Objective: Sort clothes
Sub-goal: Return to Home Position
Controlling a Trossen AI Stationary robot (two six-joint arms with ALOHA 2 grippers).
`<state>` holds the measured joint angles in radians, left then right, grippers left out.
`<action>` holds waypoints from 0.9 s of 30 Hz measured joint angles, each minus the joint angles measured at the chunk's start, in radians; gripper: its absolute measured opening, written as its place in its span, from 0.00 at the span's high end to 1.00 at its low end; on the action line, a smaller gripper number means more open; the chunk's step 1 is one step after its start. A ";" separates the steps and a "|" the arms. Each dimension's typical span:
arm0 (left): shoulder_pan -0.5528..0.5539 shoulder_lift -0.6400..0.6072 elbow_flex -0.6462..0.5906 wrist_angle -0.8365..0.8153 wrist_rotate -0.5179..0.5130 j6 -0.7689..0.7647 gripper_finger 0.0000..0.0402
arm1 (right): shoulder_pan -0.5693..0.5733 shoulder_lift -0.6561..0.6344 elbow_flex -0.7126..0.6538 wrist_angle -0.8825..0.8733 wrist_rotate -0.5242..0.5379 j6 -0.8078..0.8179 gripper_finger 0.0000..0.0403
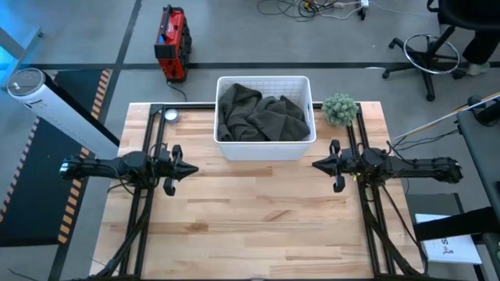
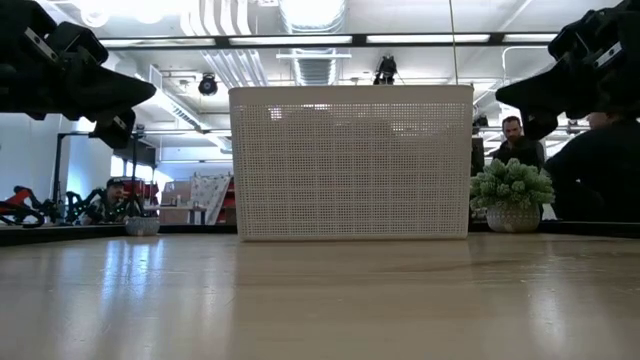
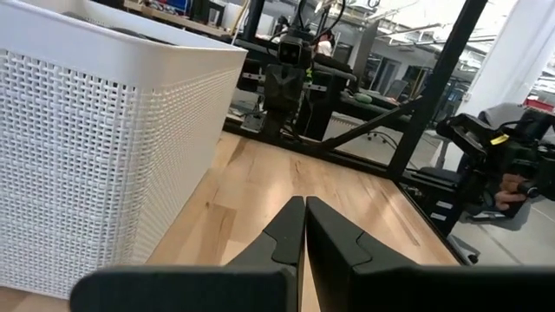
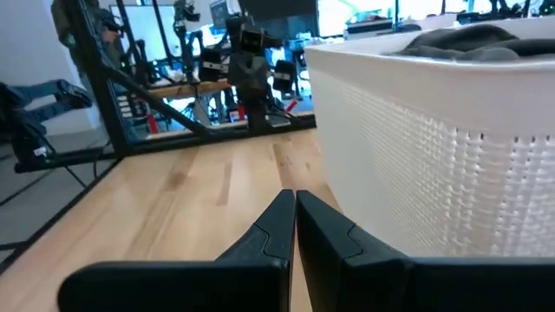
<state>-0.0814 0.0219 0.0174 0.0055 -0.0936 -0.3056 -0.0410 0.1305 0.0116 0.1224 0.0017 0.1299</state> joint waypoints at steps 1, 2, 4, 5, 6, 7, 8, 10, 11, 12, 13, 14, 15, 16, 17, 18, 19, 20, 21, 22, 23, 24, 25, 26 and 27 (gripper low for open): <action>0.000 0.000 0.000 0.000 -0.002 0.006 1.00 | 0.000 -0.003 0.000 -0.008 0.000 0.000 1.00; 0.000 0.000 0.000 0.000 -0.004 0.011 1.00 | 0.000 -0.005 0.000 -0.021 0.000 -0.001 1.00; 0.000 0.000 0.000 0.000 -0.005 0.020 1.00 | 0.000 -0.005 0.000 -0.059 0.000 0.000 1.00; 0.000 0.001 0.000 0.000 -0.005 0.020 1.00 | 0.000 -0.005 0.000 -0.069 0.000 0.003 1.00; 0.000 0.002 0.000 0.000 -0.005 0.019 1.00 | 0.000 -0.004 0.000 -0.071 0.000 0.008 1.00; 0.000 0.005 0.000 0.000 -0.005 0.015 1.00 | 0.000 -0.004 0.000 -0.071 0.000 0.012 1.00; 0.000 0.009 0.000 0.000 -0.005 0.009 1.00 | 0.000 -0.004 0.000 -0.068 0.000 0.014 1.00; 0.000 0.022 0.000 0.000 -0.004 0.006 1.00 | 0.000 -0.007 0.000 -0.063 -0.001 0.016 1.00; 0.000 0.030 0.000 0.000 -0.004 0.006 1.00 | 0.000 -0.007 0.000 -0.059 -0.001 0.016 1.00; 0.000 0.037 0.000 0.000 -0.004 0.006 1.00 | 0.000 -0.007 0.000 -0.057 -0.001 0.017 1.00; 0.000 0.045 0.000 0.000 -0.003 0.005 1.00 | 0.000 -0.007 0.000 -0.058 -0.001 0.022 1.00; 0.000 0.054 0.000 0.000 -0.003 0.005 1.00 | 0.000 -0.007 0.000 -0.059 -0.001 0.033 1.00; 0.000 0.062 0.000 0.000 -0.003 0.005 1.00 | 0.000 -0.007 0.000 -0.060 -0.001 0.041 1.00; 0.000 0.069 0.000 0.000 -0.003 0.004 1.00 | 0.000 -0.007 0.000 -0.060 -0.001 0.051 1.00; 0.000 0.074 0.000 0.001 -0.003 0.001 1.00 | 0.000 -0.007 0.000 -0.062 -0.001 0.064 1.00; 0.000 0.078 0.000 0.002 -0.003 0.001 1.00 | 0.000 -0.006 0.000 -0.064 -0.001 0.085 1.00; 0.000 0.079 0.000 0.002 -0.003 0.003 1.00 | 0.000 -0.005 0.000 -0.066 -0.001 0.098 1.00; 0.000 0.076 0.000 0.003 -0.003 0.008 1.00 | 0.000 -0.005 0.000 -0.066 -0.005 0.104 1.00; 0.000 0.070 0.000 0.003 -0.003 0.015 1.00 | 0.000 -0.005 0.000 -0.066 -0.013 0.103 1.00; 0.000 0.061 0.000 0.004 -0.003 0.025 1.00 | 0.000 -0.007 0.000 -0.064 -0.018 0.096 1.00; 0.000 0.049 0.000 0.005 -0.005 0.032 1.00 | 0.000 -0.010 0.000 -0.060 -0.019 0.088 1.00; 0.000 0.037 0.000 0.005 -0.011 0.034 1.00 | 0.000 -0.014 0.002 -0.060 -0.020 0.081 1.00; 0.000 0.024 0.000 0.005 -0.016 0.037 1.00 | 0.000 -0.017 0.003 -0.060 -0.021 0.072 1.00; 0.000 0.009 0.000 0.005 -0.018 0.039 1.00 | 0.000 -0.021 0.005 -0.062 -0.022 0.061 1.00; 0.000 -0.006 0.000 0.004 -0.018 0.045 1.00 | 0.000 -0.026 0.007 -0.065 -0.027 0.052 1.00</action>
<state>-0.0811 0.0160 0.0174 0.0097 -0.1118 -0.2610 -0.0414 0.1043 0.0185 0.0578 -0.0256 0.1817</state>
